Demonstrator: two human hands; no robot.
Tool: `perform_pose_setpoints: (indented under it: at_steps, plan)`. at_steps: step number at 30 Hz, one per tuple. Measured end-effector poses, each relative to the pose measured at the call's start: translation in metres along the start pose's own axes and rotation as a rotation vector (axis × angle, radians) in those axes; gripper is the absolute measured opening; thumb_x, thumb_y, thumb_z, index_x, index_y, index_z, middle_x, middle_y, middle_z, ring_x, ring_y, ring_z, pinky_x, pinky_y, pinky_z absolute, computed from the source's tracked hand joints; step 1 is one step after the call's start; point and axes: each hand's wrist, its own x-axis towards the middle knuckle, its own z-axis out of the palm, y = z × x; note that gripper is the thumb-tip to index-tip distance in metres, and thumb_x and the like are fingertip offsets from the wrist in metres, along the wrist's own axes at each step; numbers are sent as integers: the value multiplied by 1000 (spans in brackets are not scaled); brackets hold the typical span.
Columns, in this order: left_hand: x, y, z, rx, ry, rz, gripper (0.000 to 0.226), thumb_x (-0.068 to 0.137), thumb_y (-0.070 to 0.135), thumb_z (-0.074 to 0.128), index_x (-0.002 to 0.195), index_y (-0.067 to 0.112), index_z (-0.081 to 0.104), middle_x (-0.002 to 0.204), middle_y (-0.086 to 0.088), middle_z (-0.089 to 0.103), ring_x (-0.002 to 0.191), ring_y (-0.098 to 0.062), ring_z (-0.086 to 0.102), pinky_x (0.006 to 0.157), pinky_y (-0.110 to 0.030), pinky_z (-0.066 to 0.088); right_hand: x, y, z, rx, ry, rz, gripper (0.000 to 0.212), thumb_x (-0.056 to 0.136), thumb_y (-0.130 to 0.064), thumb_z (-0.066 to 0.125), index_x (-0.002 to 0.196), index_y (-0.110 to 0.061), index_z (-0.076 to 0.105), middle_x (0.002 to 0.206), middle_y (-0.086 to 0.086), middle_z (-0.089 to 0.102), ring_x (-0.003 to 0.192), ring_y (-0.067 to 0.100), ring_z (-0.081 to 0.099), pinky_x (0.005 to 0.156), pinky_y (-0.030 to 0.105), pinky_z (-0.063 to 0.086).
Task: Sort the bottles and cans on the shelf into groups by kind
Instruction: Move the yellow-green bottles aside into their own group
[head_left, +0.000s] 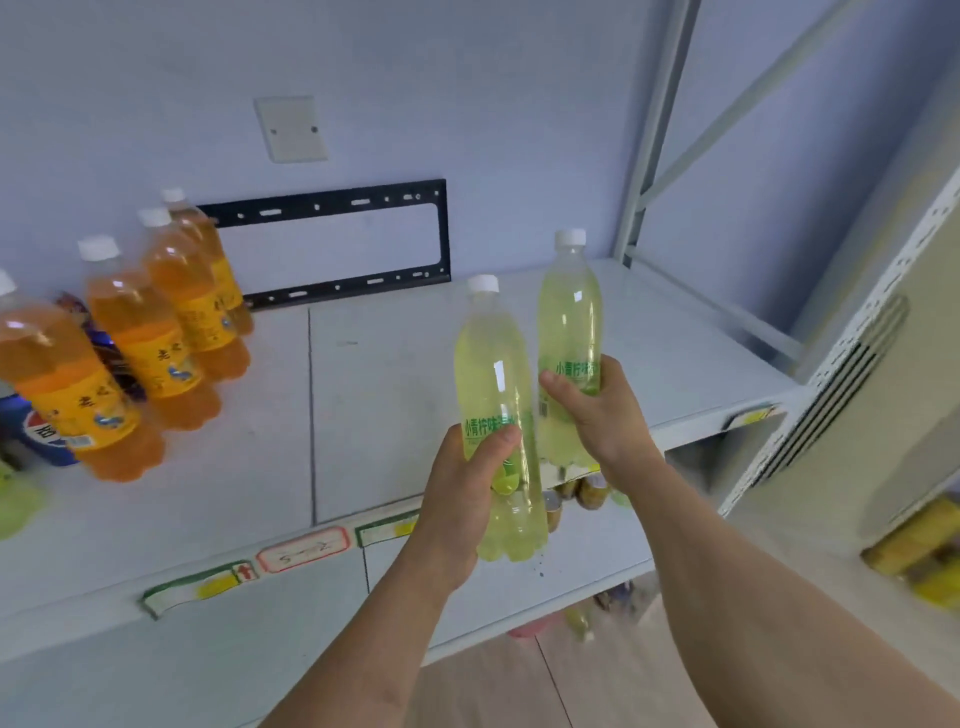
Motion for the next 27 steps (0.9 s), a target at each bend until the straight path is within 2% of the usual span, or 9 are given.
perform_pose_setpoints:
  at_steps: [4, 6, 12, 14, 17, 20, 23, 25, 27]
  plan:
    - [43, -8, 56, 19, 29, 9, 43, 77, 43, 68, 114, 22, 63, 105, -9, 71, 96, -29, 69, 75, -49, 57, 57, 9, -48, 24, -21, 8, 63, 74, -47, 81, 124, -22, 50, 104, -3, 70, 93, 13, 70, 87, 41, 57]
    - [66, -10, 76, 44, 38, 18, 42, 79, 42, 67, 115, 21, 63, 106, -9, 72, 97, -30, 70, 80, -52, 57, 84, 13, -65, 41, -29, 8, 61, 75, -44, 81, 122, -22, 50, 102, -2, 70, 90, 14, 71, 86, 41, 57]
    - [136, -13, 122, 42, 51, 40, 26, 91, 29, 65, 116, 21, 63, 104, -4, 73, 94, -21, 72, 72, -37, 58, 161, 22, -94, 58, -55, -13, 56, 78, -36, 81, 122, -21, 49, 92, -4, 71, 73, 4, 70, 65, 21, 55]
    - [159, -12, 136, 41, 46, 47, 23, 92, 27, 63, 114, 20, 64, 98, -1, 74, 88, -18, 72, 67, -32, 56, 187, 26, -105, 63, -64, -14, 54, 78, -36, 81, 120, -23, 49, 92, -6, 71, 75, 3, 70, 63, 19, 53]
    - [192, -11, 156, 41, 64, 52, 34, 84, 35, 70, 114, 19, 64, 91, 0, 72, 82, -16, 70, 64, -30, 54, 226, 32, -120, 72, -80, -3, 54, 77, -38, 81, 119, -24, 52, 99, -4, 71, 85, 10, 71, 71, 25, 54]
    - [220, -15, 174, 41, 103, 30, 53, 69, 46, 76, 111, 18, 63, 92, -2, 72, 83, -20, 69, 68, -36, 55, 265, 41, -136, 65, -93, -6, 53, 77, -36, 81, 119, -23, 52, 98, -1, 71, 84, 13, 70, 70, 27, 53]
    - [246, -20, 192, 17, 123, 26, 64, 53, 45, 85, 106, 16, 62, 87, -4, 70, 78, -20, 68, 65, -36, 55, 305, 54, -151, 83, -121, 2, 59, 75, -33, 83, 122, -22, 50, 102, 4, 70, 86, 18, 70, 71, 32, 55]
    - [260, -24, 204, 14, 142, 38, 57, 54, 40, 87, 101, 18, 64, 86, -5, 68, 75, -19, 66, 65, -35, 55, 329, 64, -159, 89, -147, 3, 63, 74, -31, 84, 124, -22, 48, 106, 5, 68, 90, 21, 69, 78, 38, 57]
    - [274, -29, 214, 15, 171, 70, 34, 62, 32, 85, 90, 24, 68, 82, -4, 67, 71, -17, 66, 64, -33, 56, 348, 71, -163, 98, -151, 7, 68, 73, -29, 85, 127, -24, 45, 109, 4, 66, 96, 22, 68, 84, 41, 57]
